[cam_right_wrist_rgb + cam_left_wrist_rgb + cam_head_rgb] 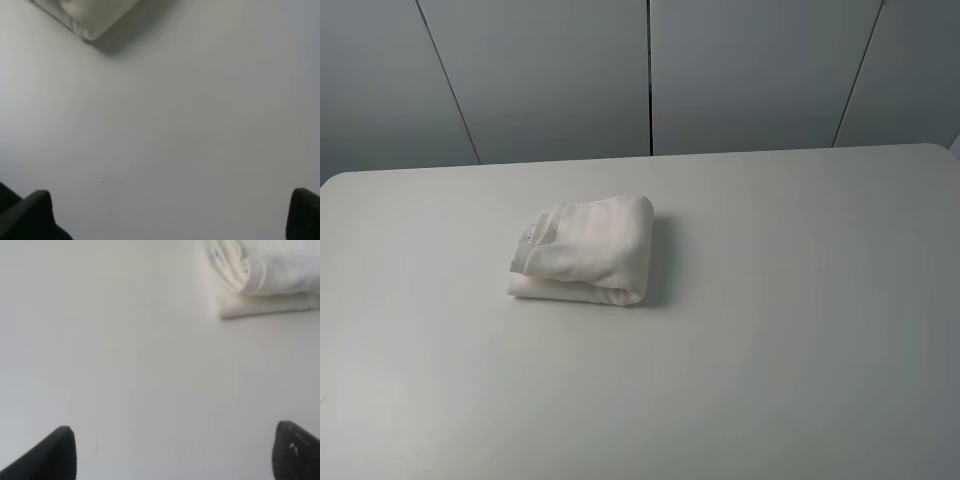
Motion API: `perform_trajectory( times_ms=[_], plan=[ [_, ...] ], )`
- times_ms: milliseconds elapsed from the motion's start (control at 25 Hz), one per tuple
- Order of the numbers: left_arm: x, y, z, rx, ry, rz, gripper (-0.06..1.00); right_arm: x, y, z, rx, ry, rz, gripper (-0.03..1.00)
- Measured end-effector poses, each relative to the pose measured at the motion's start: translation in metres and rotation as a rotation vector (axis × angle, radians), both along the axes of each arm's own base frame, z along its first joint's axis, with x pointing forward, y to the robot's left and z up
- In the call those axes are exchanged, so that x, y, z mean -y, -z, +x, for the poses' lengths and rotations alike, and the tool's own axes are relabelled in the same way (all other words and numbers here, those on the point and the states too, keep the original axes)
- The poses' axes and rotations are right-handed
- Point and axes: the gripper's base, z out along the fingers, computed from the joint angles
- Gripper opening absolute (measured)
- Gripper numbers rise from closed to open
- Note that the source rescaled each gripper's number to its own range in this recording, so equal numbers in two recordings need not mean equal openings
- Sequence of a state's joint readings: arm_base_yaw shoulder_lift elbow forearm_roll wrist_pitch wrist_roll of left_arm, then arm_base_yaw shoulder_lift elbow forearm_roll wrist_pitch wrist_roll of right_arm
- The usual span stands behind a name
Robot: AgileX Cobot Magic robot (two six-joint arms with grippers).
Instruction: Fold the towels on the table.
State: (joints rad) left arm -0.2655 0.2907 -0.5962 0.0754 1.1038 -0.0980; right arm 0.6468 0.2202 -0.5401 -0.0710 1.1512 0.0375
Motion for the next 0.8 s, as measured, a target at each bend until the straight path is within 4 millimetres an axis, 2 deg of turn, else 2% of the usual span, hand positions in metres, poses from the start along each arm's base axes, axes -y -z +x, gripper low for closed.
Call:
perform_trajectory(
  times_ms=[280,520,800],
  plan=[
    [-0.005,0.018,-0.022,0.109,0.004,-0.035,1.0,0.001,0.003,-0.008,0.053,-0.059,0.039,1.0],
    [-0.009,0.018,-0.037,0.204,0.007,-0.066,1.0,-0.003,0.004,-0.008,0.063,-0.106,0.047,1.0],
    [-0.009,0.018,-0.039,0.222,0.022,-0.051,1.0,-0.003,0.004,-0.008,0.066,-0.112,0.042,1.0]
  ],
)
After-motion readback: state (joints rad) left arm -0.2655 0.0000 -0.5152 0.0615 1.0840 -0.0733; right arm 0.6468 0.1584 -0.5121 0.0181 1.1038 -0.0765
